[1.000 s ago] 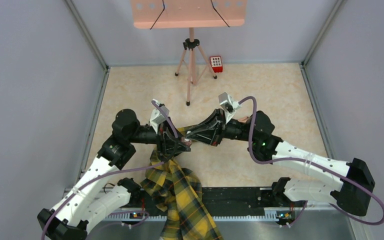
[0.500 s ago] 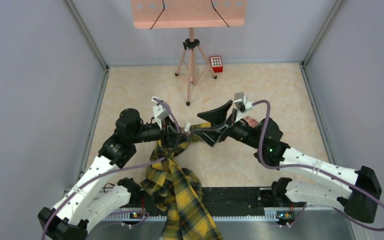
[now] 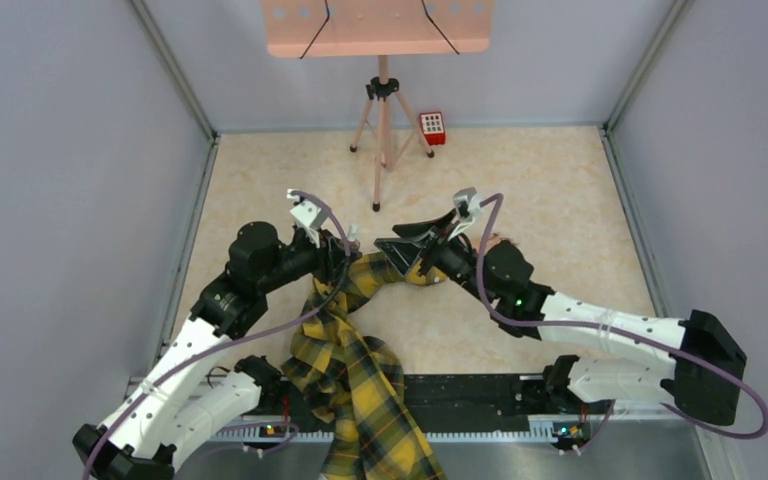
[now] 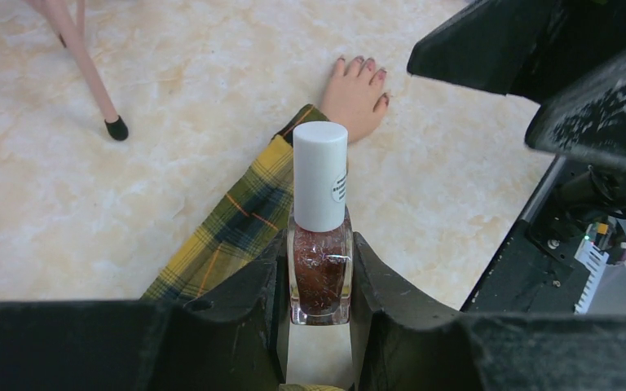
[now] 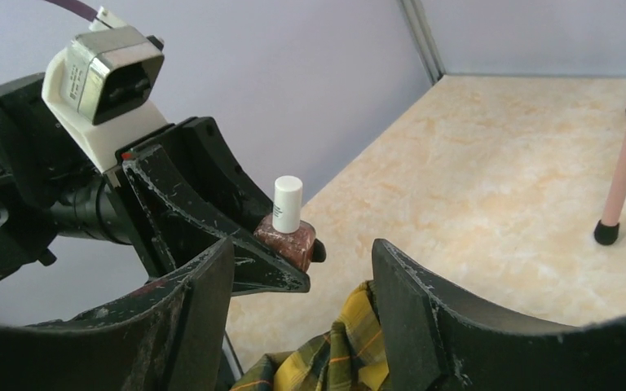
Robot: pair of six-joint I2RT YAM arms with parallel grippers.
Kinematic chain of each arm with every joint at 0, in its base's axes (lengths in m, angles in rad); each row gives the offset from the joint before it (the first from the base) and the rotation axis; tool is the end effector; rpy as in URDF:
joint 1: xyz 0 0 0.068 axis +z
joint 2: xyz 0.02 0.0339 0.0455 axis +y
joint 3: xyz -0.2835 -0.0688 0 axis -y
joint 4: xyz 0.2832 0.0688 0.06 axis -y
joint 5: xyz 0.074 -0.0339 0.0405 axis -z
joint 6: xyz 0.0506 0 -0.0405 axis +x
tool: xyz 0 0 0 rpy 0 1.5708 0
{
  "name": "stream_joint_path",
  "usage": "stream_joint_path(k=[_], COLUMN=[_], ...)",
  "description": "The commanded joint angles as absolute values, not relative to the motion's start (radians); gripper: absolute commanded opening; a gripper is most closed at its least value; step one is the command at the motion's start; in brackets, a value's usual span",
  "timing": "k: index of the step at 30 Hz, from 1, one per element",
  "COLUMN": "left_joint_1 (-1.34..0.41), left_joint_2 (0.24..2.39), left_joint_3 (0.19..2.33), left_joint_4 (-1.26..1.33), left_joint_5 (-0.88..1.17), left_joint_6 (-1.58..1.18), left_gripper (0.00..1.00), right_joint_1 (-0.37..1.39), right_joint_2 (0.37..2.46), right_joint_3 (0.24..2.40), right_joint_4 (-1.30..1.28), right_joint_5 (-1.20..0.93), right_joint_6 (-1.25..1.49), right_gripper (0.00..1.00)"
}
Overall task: Paint the nails
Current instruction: Unscrew the nail polish bottle.
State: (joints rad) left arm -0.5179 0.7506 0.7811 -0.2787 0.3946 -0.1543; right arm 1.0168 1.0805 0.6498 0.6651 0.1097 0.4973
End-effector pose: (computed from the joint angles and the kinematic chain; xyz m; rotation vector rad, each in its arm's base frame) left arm 0.1736 -0.1213 0.3458 0.6200 1.7746 -0.8272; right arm 0.1572 0.2435 0.3288 -0.2727 1.4157 1.1940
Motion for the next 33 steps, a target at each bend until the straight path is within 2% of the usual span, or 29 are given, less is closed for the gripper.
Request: stream_joint_path(k=[1, 5, 8, 23, 33], left_joint_1=[-0.515, -0.515, -0.515, -0.515, -0.514], left_joint_2=[0.736, 0.734, 0.737, 0.749, 0.750], left_joint_3=[0.802, 0.800, 0.798, 0.799, 0.801], left_joint_4=[-0.266, -0.270, -0.271, -0.270, -0.268], left_joint_5=[0.333, 0.332, 0.329, 0.331, 0.341], left_joint_6=[-0.149, -0.158, -0.167, -0.177, -0.181], left_gripper=[0.00, 0.00, 0.00, 0.00, 0.00], right_joint_1=[1.048, 1.055, 1.055, 1.054, 1.055], right_joint_2=[1.157, 1.224, 1.277, 1.388, 1.421], right_joint_3=[0.746, 0.769, 0.793, 0.896, 0.930], right_joint_4=[0.723, 0.775, 0.812, 0.741, 0.695], right_joint_5=[0.135, 0.125, 0.098, 0.098, 0.092], right_joint_6=[0.517, 0.549, 0.583, 0.620, 0.629], right_gripper=[0.61, 0.66, 0.66, 0.48, 0.44])
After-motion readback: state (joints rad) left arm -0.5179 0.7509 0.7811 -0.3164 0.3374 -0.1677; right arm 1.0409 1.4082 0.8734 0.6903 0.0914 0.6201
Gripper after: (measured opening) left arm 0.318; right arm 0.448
